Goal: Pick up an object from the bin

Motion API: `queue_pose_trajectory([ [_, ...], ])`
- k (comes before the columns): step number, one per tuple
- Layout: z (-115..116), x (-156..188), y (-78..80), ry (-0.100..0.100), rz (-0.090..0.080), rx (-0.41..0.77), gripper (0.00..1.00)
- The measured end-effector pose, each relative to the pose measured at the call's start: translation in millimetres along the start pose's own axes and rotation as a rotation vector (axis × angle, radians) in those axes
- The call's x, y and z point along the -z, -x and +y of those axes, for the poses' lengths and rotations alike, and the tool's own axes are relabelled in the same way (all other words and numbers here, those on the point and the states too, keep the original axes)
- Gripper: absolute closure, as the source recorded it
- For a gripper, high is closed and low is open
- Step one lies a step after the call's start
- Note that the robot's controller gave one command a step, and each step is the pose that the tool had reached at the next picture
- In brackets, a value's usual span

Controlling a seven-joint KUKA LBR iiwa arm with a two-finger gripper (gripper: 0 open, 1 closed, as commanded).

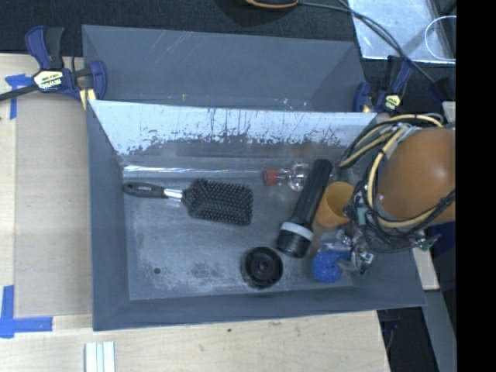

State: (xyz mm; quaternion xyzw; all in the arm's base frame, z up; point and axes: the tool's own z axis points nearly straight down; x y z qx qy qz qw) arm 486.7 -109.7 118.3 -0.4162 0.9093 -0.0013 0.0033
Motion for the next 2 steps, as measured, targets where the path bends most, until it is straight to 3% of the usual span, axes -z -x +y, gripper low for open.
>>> queue_pose_trajectory([
  [2, -0.2, 33.7, 0.2, 0.000, 0.000, 0.000, 1.00],
])
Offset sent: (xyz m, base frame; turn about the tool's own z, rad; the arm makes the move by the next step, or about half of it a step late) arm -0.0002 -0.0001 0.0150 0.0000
